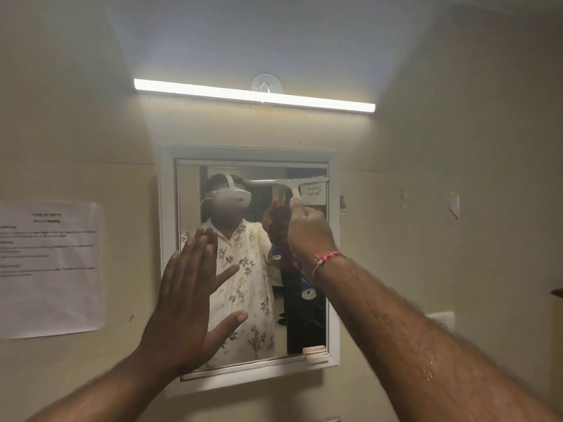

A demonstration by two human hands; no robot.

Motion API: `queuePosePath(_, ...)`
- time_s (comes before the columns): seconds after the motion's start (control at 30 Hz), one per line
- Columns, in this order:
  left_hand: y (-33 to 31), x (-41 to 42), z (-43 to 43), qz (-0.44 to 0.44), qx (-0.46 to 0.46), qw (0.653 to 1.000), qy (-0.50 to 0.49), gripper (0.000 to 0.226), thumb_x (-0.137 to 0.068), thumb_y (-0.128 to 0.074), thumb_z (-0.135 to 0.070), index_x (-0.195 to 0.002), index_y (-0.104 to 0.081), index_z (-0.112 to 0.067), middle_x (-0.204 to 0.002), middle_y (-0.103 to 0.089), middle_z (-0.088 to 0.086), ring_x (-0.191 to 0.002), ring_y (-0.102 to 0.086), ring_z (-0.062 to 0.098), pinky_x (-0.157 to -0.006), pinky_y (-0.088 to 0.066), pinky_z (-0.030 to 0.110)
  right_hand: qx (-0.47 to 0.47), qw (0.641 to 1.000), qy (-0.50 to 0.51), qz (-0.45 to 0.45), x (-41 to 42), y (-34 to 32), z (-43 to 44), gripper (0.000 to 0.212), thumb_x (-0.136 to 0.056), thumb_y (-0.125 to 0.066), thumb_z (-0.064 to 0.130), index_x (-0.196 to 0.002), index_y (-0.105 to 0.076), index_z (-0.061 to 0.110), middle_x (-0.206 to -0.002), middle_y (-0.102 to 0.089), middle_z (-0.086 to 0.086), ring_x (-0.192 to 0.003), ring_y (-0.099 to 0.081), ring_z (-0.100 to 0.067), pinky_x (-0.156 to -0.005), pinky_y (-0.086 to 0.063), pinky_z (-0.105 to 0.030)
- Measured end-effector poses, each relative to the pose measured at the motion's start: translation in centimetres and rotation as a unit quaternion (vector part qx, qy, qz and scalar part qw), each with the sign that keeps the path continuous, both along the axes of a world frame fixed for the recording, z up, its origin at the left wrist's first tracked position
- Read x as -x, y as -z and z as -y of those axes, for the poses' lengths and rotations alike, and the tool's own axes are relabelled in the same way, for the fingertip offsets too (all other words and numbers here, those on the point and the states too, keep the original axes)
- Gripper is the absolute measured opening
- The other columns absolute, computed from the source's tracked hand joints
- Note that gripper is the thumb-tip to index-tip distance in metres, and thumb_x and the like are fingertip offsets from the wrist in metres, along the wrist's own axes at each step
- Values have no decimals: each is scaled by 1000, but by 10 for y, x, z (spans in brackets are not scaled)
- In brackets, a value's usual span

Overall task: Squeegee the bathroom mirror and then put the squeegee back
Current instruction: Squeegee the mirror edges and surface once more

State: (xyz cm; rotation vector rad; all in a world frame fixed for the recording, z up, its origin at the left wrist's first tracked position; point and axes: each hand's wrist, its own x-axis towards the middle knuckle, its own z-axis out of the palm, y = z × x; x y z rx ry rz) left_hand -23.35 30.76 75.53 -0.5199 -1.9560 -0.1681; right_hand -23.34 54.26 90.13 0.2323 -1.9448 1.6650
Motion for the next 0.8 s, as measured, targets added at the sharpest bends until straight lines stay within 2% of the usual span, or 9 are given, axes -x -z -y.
queuePosePath(0.2,34,-1,8,33,-2,999,-2,118,-101,-55,-74,-184,-4,-7,-194,1,16,-180,-7,42,-135,-24,81,15,1000,6,23,1,44,2,38,-115,-39,55,-87,-55,36,-91,-65,11,-86,-63,-9,-72,-48,-27)
queuePosePath(0.33,55,-6,8,46,5,999,7,116,-102,-57,-71,-181,-14,3,-193,-2,18,-179,-7,44,-136,-22,79,-10,999,16,42,0,78,1,46,-114,-36,59,-90,-65,32,-91,-70,7,-86,-64,-8,-70,-48,-29)
queuePosePath(0.43,69,-9,7,52,7,999,5,116,-104,-53,-74,-180,-14,4,-193,-3,19,-180,-7,43,-138,-19,75,-35,997,34,62,-5,106,-1,53,-114,-34,60,-87,-67,29,-87,-70,7,-82,-63,-8,-66,-43,-26)
queuePosePath(0.63,103,-11,7,81,10,997,-16,117,-103,-53,-74,-181,-12,3,-193,-4,18,-180,-8,42,-139,-20,74,-45,993,50,102,-7,179,-3,60,-113,-35,62,-86,-69,20,-77,-67,3,-71,-61,-13,-66,-48,-32)
queuePosePath(0.8,132,-15,8,96,12,995,-31,116,-107,-39,-83,-181,-14,3,-193,-6,18,-180,-9,40,-141,-15,67,-22,990,47,134,-11,239,0,55,-111,-36,62,-85,-68,26,-82,-70,9,-80,-66,-9,-79,-56,-37)
